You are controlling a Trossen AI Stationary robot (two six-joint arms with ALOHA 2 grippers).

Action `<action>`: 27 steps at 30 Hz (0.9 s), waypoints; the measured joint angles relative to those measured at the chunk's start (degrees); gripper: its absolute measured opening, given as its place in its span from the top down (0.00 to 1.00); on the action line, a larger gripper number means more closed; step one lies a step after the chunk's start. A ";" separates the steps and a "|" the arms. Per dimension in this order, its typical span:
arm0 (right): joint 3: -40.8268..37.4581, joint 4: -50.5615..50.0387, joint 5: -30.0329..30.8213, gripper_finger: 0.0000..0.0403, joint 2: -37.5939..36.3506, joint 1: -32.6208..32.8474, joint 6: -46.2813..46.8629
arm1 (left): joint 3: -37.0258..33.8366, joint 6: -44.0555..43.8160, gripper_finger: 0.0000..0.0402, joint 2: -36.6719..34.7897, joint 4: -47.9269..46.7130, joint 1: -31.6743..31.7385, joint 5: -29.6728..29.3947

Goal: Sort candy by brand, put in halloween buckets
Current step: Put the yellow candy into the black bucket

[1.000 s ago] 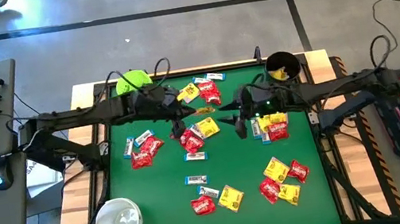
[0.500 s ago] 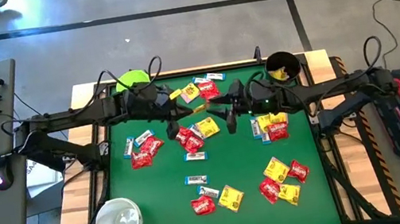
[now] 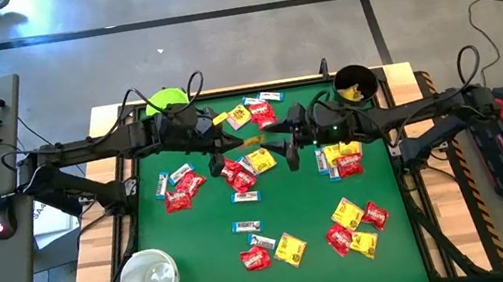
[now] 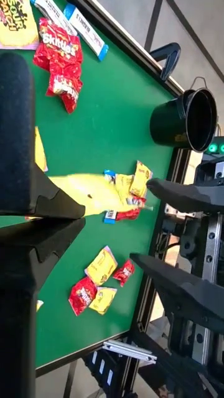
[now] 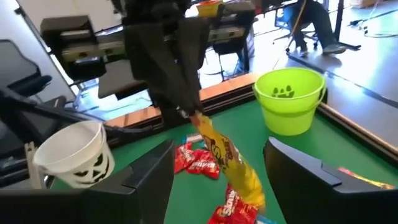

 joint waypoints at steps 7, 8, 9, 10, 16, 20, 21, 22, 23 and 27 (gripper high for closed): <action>0.00 -0.97 -1.92 0.46 0.92 -0.10 -0.93 | 0.00 0.00 1.00 -0.02 0.87 0.00 0.02; 0.00 -0.98 -1.95 0.46 1.10 -0.10 -0.96 | 0.00 0.02 1.00 -0.02 1.55 0.00 0.02; 0.00 -1.23 -2.03 0.47 1.43 -0.10 -1.05 | 0.00 0.00 1.00 -0.02 2.21 0.00 0.03; 0.00 -0.83 -2.07 0.49 1.83 -0.10 -1.06 | 0.00 0.00 1.00 -0.04 2.92 0.00 0.24; 0.00 2.35 -2.61 0.58 4.27 -0.10 0.52 | 0.07 -0.06 1.00 -0.04 4.90 0.00 1.35; 0.00 4.98 -2.64 0.68 4.76 -0.13 0.45 | 0.07 -0.48 1.00 -0.04 5.61 -0.09 1.36; 0.00 4.97 -2.62 0.72 4.79 -0.28 0.45 | 0.07 -0.48 1.00 -0.04 5.86 -0.12 1.33; 0.00 4.81 -2.56 0.75 4.79 -0.47 0.50 | 0.07 -0.48 1.00 -0.04 6.08 -0.13 1.34; 0.00 4.76 -2.54 0.79 4.79 -0.50 0.75 | 0.07 -0.49 1.00 -0.04 6.18 -0.13 1.34; 0.00 4.80 -2.03 0.93 4.70 -0.50 2.68 | 0.07 -0.50 1.00 -0.04 6.12 -0.13 1.20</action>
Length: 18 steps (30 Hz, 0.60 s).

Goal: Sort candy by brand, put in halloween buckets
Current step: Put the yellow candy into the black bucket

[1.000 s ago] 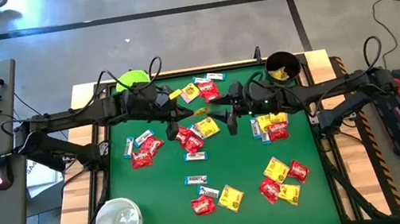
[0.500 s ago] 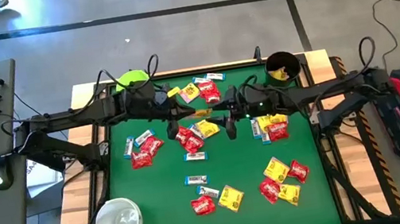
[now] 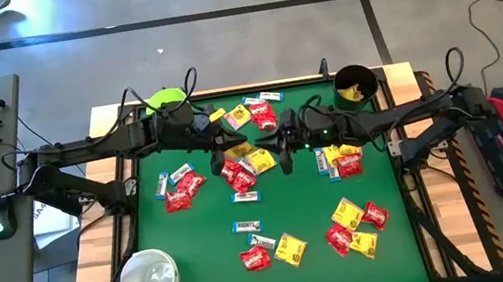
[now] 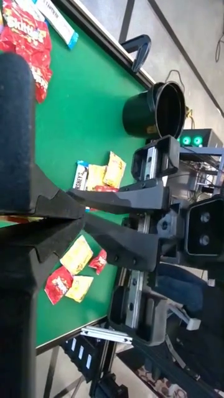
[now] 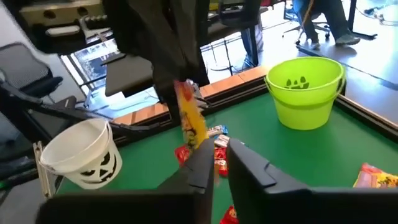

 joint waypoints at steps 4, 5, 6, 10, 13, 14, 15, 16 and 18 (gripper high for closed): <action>0.00 -0.90 -0.02 0.91 0.00 0.02 3.34 | 0.00 0.00 1.00 0.00 -0.02 0.00 -0.04; 0.00 -0.91 -0.08 0.87 0.00 0.02 4.20 | 0.00 0.00 1.00 0.00 -0.02 0.00 -0.02; 0.00 -0.88 -0.57 0.84 0.00 0.02 4.77 | 0.00 0.00 1.00 0.00 -0.04 0.00 0.00; 0.00 -0.86 -2.79 0.65 -0.04 -0.32 6.10 | 0.00 -0.01 1.00 0.00 -0.07 0.00 0.50; 0.00 -0.85 -2.24 0.53 -0.02 -0.69 6.07 | 0.00 -0.04 1.00 0.00 -0.04 0.00 1.36; 0.00 -0.69 -1.97 0.49 0.15 -0.93 5.99 | 0.00 -0.04 1.00 0.00 -0.07 0.00 1.43; 0.00 -0.38 -2.09 0.47 0.38 -1.30 5.97 | 0.00 -0.04 1.00 0.00 -0.07 0.00 1.50; 0.00 -0.24 -2.94 0.44 0.52 -1.69 5.97 | 0.00 -0.04 1.00 0.00 -0.04 0.00 1.64; 0.00 1.77 -6.11 0.41 1.50 -2.37 5.97 | 0.00 -0.04 1.00 0.00 0.01 0.00 1.73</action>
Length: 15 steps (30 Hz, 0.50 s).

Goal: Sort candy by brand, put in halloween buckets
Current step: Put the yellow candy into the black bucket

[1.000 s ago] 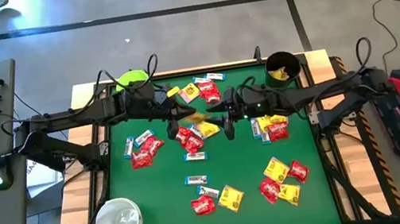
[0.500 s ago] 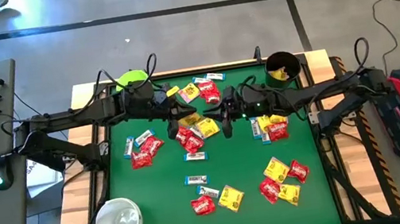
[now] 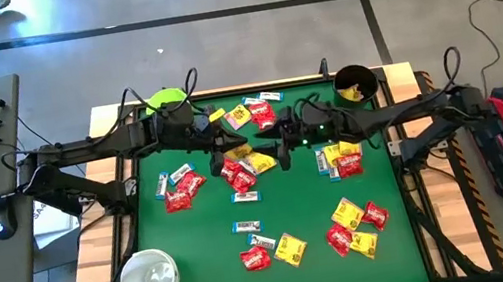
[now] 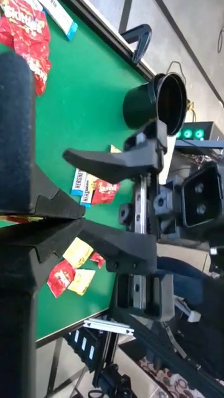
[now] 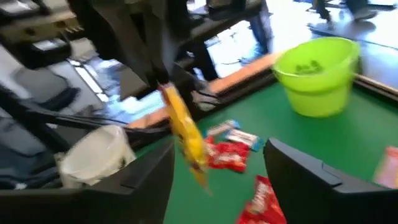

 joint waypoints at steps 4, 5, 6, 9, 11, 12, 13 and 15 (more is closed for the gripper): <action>0.00 5.11 -6.76 0.40 2.96 -0.61 1.06 | 0.00 0.00 1.00 0.00 0.09 0.04 0.51; 0.00 6.04 -7.19 0.41 3.70 -0.58 1.80 | 0.00 0.00 1.00 0.00 0.08 0.04 0.55; 0.00 6.68 -7.30 0.41 4.42 -0.58 2.00 | 0.00 -0.01 1.00 0.00 0.10 0.04 0.57; 0.00 7.95 -7.03 0.43 6.10 -0.61 2.53 | 0.00 -0.39 1.00 0.00 0.22 0.04 0.57; 0.00 8.87 -6.60 0.46 7.01 -0.61 3.47 | 0.00 -0.42 1.00 0.00 0.35 0.04 0.57; 0.00 8.86 -6.57 0.48 7.27 -0.65 3.55 | 0.00 -0.43 1.00 0.00 0.34 0.03 0.57; 0.00 8.88 -6.40 0.51 7.46 -0.65 3.47 | 0.00 -0.45 1.00 0.00 0.32 0.03 0.57; 0.00 8.90 -5.92 0.57 7.60 -0.65 3.17 | 0.00 -0.46 1.00 0.00 0.32 0.04 0.57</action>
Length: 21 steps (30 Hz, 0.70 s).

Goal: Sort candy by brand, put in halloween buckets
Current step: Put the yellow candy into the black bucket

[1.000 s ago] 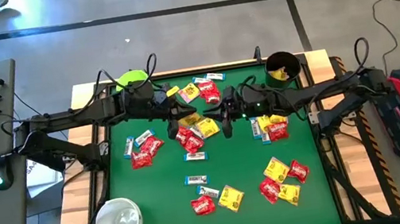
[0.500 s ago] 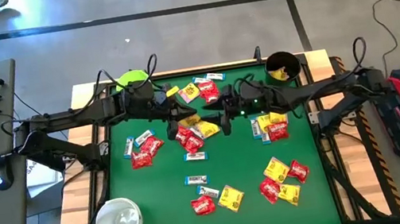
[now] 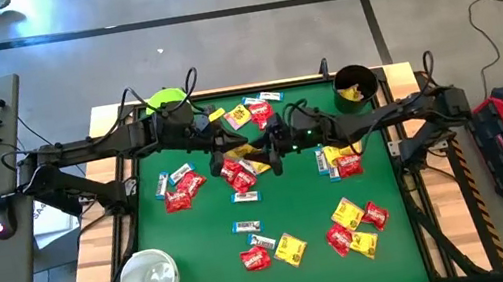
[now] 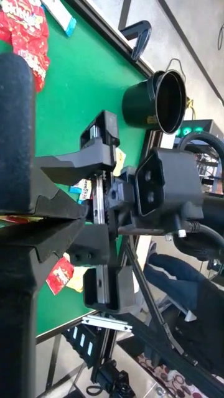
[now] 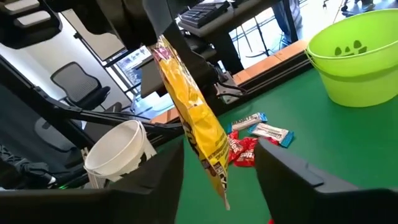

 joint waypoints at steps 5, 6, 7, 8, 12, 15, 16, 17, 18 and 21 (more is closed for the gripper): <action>0.00 0.15 0.01 0.75 0.02 0.00 -0.14 | 0.00 0.02 1.00 0.00 -0.34 0.00 0.00; 0.00 0.17 0.01 0.79 0.02 0.00 -0.22 | 0.00 0.02 1.00 0.00 -0.35 0.00 0.00; 0.00 0.18 0.01 0.83 0.02 0.00 -0.25 | 0.00 0.02 1.00 0.00 -0.33 0.00 0.00; 0.00 0.18 0.03 0.87 0.02 0.00 -0.31 | 0.00 0.02 1.00 0.00 -0.33 0.00 0.00; 0.00 0.26 1.18 0.98 0.02 0.00 -1.31 | 0.00 0.02 1.00 0.00 -0.68 0.00 0.29; 0.00 0.34 1.56 0.97 0.02 0.00 -0.58 | 0.00 0.00 1.00 0.00 -1.08 0.15 0.26; 0.00 0.34 1.57 0.97 0.00 0.00 -0.13 | 0.00 -0.36 1.00 0.00 -1.16 0.15 -0.57; 0.00 0.35 1.57 0.97 -0.03 0.00 0.13 | 0.00 -0.69 0.99 0.00 -1.16 0.15 -1.77; 0.00 0.24 1.58 0.97 -0.27 0.00 0.31 | 0.00 -0.72 0.98 0.00 -1.15 0.15 -3.05; 0.00 -0.04 2.18 0.99 -1.13 0.00 0.45 | -0.02 0.86 0.93 -0.54 -0.95 0.15 -5.23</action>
